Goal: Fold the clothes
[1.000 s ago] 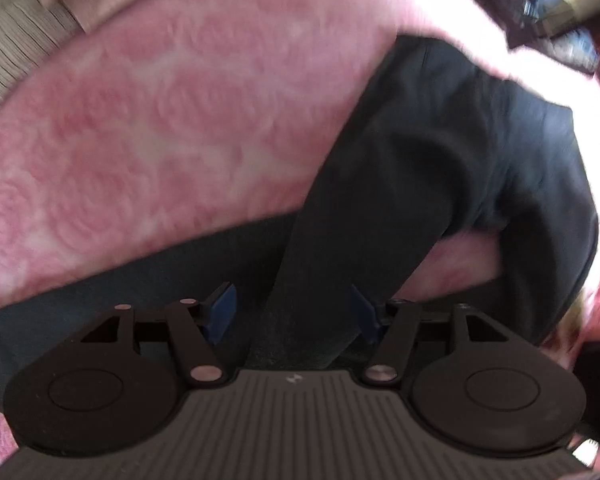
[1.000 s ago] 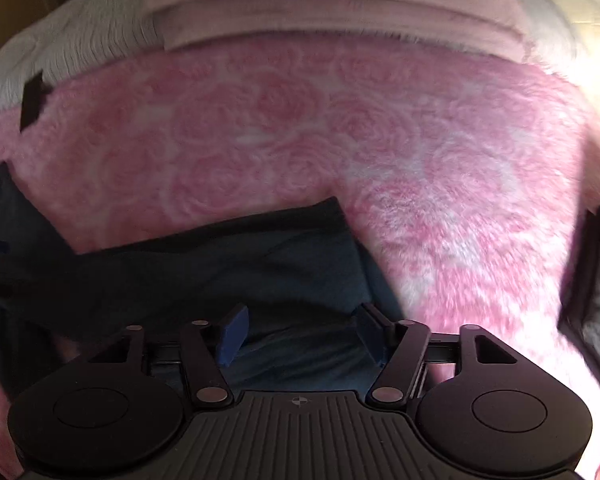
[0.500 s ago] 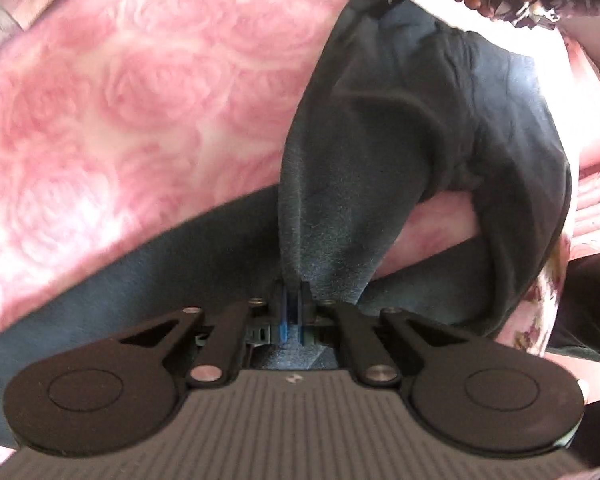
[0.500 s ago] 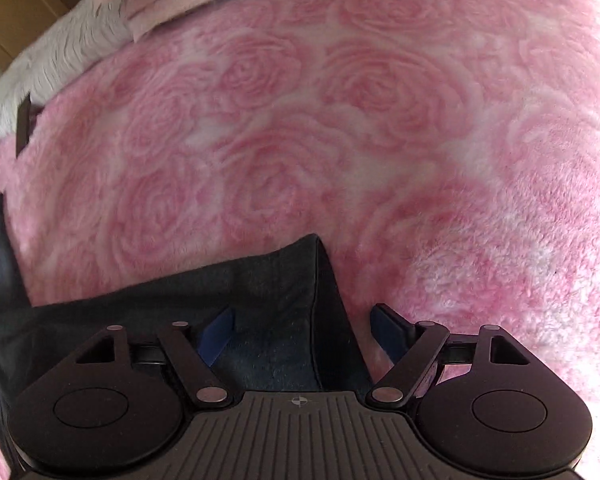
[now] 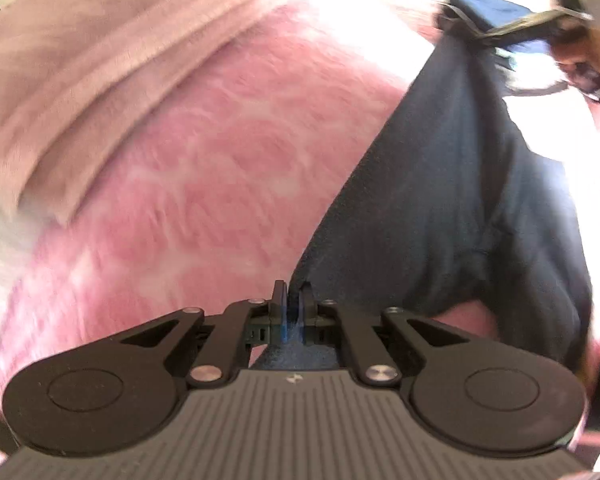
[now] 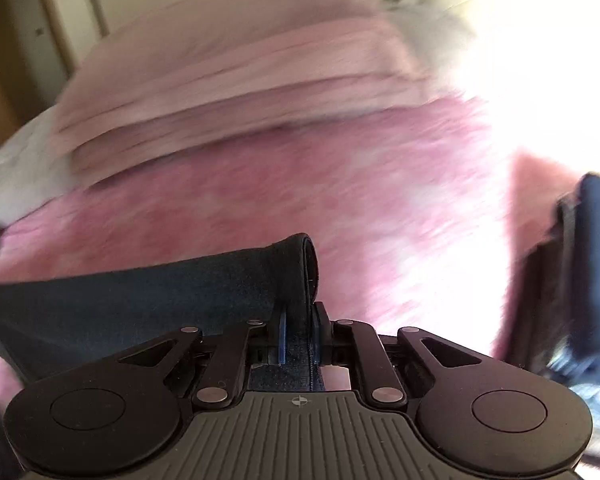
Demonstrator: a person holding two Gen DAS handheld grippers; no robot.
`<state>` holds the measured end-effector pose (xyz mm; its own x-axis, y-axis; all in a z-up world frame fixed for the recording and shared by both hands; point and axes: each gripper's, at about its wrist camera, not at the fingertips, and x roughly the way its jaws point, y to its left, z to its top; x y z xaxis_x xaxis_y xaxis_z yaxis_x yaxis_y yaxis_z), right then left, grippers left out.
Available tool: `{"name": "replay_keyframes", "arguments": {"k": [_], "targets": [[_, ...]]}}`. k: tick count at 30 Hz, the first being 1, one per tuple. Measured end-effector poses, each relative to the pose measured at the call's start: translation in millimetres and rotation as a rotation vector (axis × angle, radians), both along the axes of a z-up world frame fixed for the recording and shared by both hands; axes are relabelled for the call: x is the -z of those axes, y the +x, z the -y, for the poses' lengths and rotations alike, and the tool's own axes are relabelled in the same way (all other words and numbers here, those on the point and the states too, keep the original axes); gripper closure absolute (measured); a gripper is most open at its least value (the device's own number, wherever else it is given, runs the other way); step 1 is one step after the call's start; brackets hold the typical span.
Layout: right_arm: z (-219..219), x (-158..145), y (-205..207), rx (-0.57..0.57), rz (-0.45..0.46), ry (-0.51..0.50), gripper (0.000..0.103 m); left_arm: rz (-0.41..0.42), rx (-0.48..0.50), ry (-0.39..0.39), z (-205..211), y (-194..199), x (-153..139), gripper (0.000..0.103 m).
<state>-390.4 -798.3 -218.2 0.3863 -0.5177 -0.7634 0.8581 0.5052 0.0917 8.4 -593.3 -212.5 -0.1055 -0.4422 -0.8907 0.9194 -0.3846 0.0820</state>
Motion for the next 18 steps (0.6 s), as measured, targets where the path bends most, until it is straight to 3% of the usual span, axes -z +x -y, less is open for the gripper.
{"name": "replay_keyframes", "arguments": {"k": [2, 3, 4, 5, 7, 12, 18], "targets": [[13.0, 4.2, 2.7, 0.028, -0.056, -0.037, 0.089, 0.052, -0.037, -0.01, 23.3, -4.6, 6.8, 0.087], [19.5, 6.3, 4.1, 0.042, -0.083, -0.055, 0.081, 0.073, -0.058, -0.013, 27.8, -4.1, 8.3, 0.085], [22.9, 7.8, 6.0, 0.057, -0.11, -0.07, 0.055, 0.075, -0.081, -0.021, 24.1, -0.2, 6.9, 0.08], [19.4, 7.4, 8.3, 0.069, -0.123, -0.083, 0.042, 0.077, -0.104, -0.027, 18.2, 4.5, 5.7, 0.07], [-1.3, 7.4, 13.6, 0.051, -0.105, -0.069, 0.042, 0.08, -0.147, -0.007, -9.8, 18.9, 7.1, 0.062], [-67.3, 14.8, 32.3, -0.031, -0.053, 0.052, 0.042, 0.165, -0.201, 0.122, -115.7, 55.8, 26.6, 0.062], [-188.0, 20.1, 79.2, -0.193, -0.038, 0.179, 0.042, 0.251, -0.202, 0.276, -259.0, 95.4, 61.8, 0.059]]}}
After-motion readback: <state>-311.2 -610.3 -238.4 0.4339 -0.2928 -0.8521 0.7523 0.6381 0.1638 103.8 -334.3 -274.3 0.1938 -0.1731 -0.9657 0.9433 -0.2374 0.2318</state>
